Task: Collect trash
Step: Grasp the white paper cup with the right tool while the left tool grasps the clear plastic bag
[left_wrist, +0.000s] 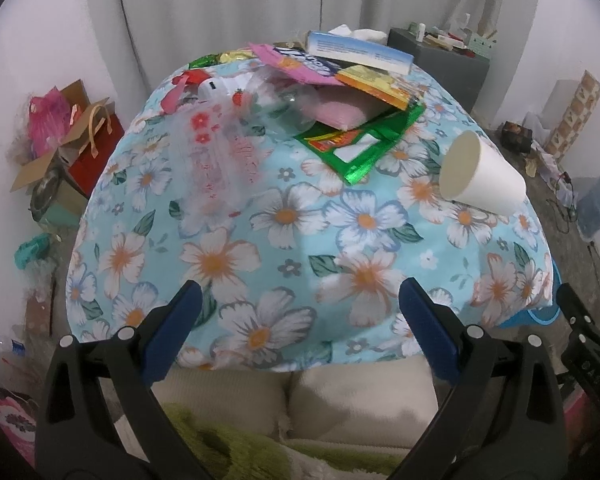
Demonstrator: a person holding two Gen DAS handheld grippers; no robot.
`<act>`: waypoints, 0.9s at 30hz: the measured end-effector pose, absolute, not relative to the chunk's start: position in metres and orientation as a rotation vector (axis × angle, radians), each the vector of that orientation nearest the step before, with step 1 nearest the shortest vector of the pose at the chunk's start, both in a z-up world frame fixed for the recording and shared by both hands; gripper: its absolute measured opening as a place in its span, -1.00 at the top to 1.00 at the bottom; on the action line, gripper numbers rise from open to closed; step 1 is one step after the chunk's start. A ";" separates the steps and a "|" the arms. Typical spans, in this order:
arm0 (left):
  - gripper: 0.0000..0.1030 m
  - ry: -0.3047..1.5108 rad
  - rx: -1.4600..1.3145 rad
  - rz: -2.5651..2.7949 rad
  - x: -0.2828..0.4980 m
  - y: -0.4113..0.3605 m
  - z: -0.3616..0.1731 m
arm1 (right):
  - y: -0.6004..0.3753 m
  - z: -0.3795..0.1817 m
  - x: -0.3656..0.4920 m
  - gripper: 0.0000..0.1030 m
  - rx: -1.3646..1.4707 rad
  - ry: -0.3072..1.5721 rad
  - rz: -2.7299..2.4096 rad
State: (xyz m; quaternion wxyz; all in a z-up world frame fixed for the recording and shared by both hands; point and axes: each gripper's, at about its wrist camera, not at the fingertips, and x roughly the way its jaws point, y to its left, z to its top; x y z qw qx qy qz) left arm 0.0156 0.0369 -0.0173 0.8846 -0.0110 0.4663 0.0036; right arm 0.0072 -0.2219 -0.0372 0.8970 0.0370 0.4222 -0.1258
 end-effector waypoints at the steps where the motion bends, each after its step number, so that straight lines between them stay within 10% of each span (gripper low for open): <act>1: -0.84 0.961 -0.027 0.005 0.016 0.041 -0.017 | -0.219 -0.039 0.012 -0.88 0.081 0.889 -0.248; 27: -0.83 0.813 -0.440 -0.127 0.112 0.194 -0.050 | -0.199 -0.021 0.121 -0.88 0.157 0.810 -0.049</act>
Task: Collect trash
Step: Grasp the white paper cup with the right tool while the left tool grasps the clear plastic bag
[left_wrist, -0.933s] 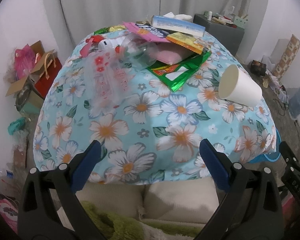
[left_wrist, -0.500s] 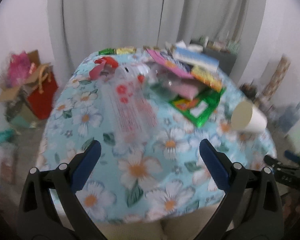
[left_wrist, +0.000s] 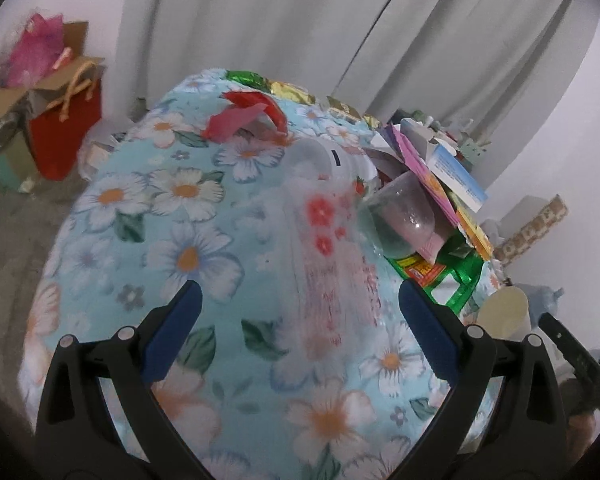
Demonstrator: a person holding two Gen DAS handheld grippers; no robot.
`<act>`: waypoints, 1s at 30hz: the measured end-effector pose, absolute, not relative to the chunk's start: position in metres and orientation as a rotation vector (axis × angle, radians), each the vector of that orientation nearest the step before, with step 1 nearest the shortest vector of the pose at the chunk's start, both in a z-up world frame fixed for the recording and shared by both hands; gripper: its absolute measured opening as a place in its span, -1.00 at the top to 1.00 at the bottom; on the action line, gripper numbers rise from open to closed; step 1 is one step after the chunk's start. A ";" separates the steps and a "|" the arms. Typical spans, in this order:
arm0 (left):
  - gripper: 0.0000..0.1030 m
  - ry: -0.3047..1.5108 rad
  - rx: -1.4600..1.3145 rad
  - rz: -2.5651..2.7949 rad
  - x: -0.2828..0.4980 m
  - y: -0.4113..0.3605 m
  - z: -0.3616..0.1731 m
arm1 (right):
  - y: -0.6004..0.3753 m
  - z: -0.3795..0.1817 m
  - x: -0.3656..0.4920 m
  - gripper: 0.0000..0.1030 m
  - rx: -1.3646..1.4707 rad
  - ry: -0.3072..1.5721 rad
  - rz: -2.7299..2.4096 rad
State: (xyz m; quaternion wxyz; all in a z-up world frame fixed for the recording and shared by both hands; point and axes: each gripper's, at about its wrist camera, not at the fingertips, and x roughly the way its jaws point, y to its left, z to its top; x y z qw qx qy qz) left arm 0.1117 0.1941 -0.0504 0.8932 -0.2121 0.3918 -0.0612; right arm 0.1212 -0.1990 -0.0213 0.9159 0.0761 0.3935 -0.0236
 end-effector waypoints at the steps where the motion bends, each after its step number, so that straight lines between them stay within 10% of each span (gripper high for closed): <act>1: -0.83 0.814 -0.454 -0.136 0.113 0.196 -0.052 | -0.197 -0.022 0.128 -0.88 0.170 0.824 -0.036; 5: -0.78 0.813 -0.489 -0.195 0.132 0.199 -0.060 | -0.179 -0.029 0.148 -0.86 0.103 0.864 -0.019; 11: -0.18 0.864 -0.548 -0.230 0.152 0.200 -0.079 | -0.160 -0.037 0.163 -0.63 -0.017 0.923 -0.025; 17: 0.40 0.851 -0.544 -0.251 0.152 0.195 -0.082 | -0.168 -0.039 0.163 -0.12 -0.006 0.974 -0.045; 30: 0.96 0.744 -0.483 -0.308 0.109 0.185 -0.045 | -0.202 -0.013 0.126 0.75 0.048 0.916 -0.119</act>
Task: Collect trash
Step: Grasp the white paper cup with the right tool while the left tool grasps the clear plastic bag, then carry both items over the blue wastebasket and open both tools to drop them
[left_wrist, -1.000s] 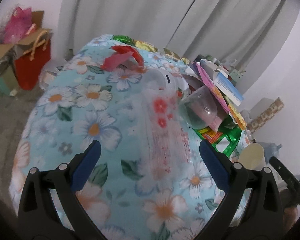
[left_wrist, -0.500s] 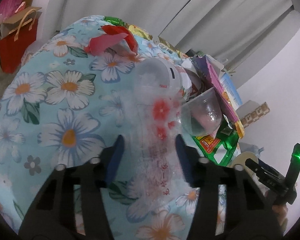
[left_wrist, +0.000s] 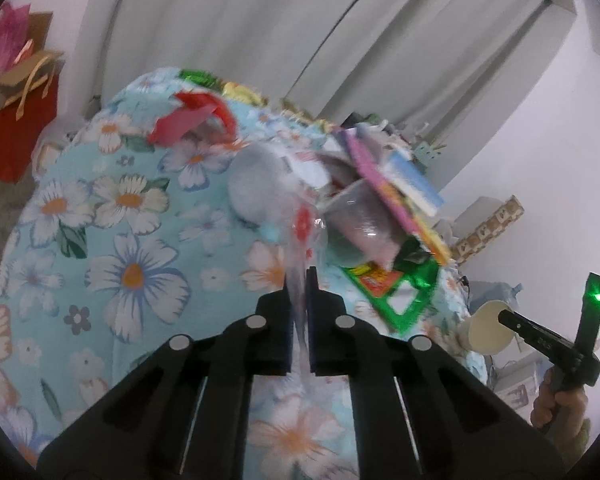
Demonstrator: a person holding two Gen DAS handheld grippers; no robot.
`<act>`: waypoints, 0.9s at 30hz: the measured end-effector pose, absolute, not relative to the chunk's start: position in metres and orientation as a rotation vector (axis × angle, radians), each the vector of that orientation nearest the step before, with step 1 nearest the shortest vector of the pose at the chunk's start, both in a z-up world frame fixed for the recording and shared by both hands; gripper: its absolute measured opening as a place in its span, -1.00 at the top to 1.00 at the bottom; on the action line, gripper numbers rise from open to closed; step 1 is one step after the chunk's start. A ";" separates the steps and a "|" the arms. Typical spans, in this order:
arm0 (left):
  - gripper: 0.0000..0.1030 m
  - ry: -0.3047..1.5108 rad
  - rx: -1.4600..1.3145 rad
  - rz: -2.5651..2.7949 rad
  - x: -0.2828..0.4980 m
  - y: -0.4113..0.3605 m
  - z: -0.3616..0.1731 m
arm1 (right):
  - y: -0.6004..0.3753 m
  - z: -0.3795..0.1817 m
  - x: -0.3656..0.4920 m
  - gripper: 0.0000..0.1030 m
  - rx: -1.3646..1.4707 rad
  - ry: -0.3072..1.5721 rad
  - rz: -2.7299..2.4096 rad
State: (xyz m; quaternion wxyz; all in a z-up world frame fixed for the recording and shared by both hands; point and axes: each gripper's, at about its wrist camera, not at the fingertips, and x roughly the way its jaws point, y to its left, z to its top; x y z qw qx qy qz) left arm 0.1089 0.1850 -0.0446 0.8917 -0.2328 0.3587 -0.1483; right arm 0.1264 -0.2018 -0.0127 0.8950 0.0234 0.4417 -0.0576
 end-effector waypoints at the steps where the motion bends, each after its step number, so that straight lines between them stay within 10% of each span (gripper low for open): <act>1: 0.98 0.732 -0.474 -0.321 0.104 0.182 -0.038 | -0.208 -0.011 0.122 0.82 0.061 0.907 -0.132; 15: 1.00 0.647 -0.258 -0.682 0.079 0.052 0.042 | -0.316 0.013 0.037 0.92 0.272 0.739 -0.320; 27: 0.99 0.814 0.041 -1.158 0.137 -0.258 0.024 | -0.508 -0.040 -0.019 0.91 0.601 0.709 -0.654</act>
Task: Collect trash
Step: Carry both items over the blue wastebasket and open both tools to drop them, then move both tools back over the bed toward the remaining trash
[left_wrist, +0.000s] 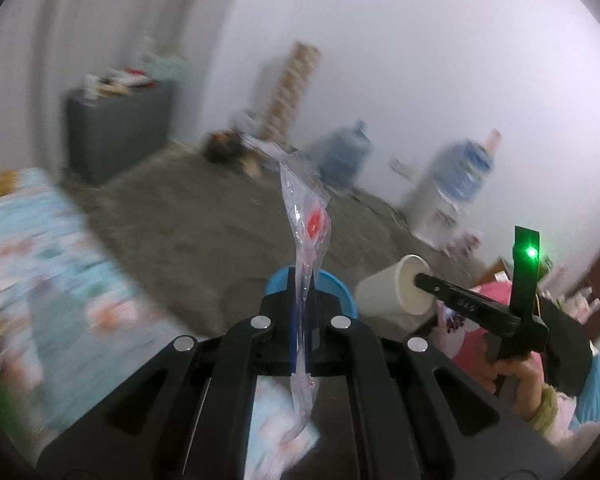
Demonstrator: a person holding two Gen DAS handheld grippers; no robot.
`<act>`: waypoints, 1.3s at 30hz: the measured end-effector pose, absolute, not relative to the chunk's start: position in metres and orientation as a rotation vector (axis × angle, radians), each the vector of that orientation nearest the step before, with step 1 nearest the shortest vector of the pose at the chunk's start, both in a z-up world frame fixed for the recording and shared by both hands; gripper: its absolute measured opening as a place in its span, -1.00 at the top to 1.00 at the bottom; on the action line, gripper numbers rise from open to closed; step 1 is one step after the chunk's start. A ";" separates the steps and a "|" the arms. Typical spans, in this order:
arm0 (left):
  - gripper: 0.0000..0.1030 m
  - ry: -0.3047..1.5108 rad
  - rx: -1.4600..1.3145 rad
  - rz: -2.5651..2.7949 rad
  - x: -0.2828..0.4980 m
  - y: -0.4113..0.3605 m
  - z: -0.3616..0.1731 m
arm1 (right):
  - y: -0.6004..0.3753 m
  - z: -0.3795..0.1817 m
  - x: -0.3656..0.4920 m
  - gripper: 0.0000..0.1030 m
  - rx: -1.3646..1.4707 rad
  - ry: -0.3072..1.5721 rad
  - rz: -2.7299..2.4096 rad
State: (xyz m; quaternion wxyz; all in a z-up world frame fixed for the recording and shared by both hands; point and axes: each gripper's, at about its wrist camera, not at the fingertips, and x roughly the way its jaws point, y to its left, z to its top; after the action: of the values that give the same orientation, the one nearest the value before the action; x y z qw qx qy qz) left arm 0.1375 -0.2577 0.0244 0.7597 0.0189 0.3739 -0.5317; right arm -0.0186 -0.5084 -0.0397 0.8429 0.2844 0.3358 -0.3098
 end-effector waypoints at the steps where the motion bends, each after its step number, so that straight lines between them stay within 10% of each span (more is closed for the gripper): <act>1: 0.99 0.861 0.040 -1.179 0.146 -0.288 0.011 | -0.528 -0.051 -0.015 0.91 0.629 0.715 -0.678; 6: 0.87 0.998 0.074 -1.188 0.173 -0.404 -0.054 | -0.590 -0.099 -0.002 0.91 0.723 0.708 -0.760; 8: 0.18 1.025 0.111 -1.157 0.170 -0.442 -0.076 | -0.613 -0.128 0.004 0.72 0.769 0.728 -0.802; 9: -0.20 1.035 0.120 -1.144 0.167 -0.451 -0.086 | -0.623 -0.140 0.005 0.29 0.796 0.744 -0.826; 10: -0.23 1.044 0.129 -1.125 0.166 -0.459 -0.099 | -0.633 -0.155 0.004 -0.06 0.826 0.761 -0.866; 20: -0.43 0.983 0.176 -1.137 0.151 -0.428 -0.083 | -0.606 -0.145 -0.018 -0.11 0.752 0.736 -0.899; 28: -0.46 0.774 0.256 -1.059 0.107 -0.315 0.009 | -0.532 -0.050 -0.013 -0.86 0.501 0.616 -0.814; 39: -0.83 0.763 0.087 -0.920 0.077 -0.104 0.059 | -0.359 0.004 0.034 -0.88 0.156 0.632 -0.486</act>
State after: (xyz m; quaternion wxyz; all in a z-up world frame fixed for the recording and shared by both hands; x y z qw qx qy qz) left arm 0.0768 -0.1036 0.0593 0.8257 0.0410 0.3590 -0.4331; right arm 0.0339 -0.3586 0.0043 0.9185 0.0757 0.3076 -0.2366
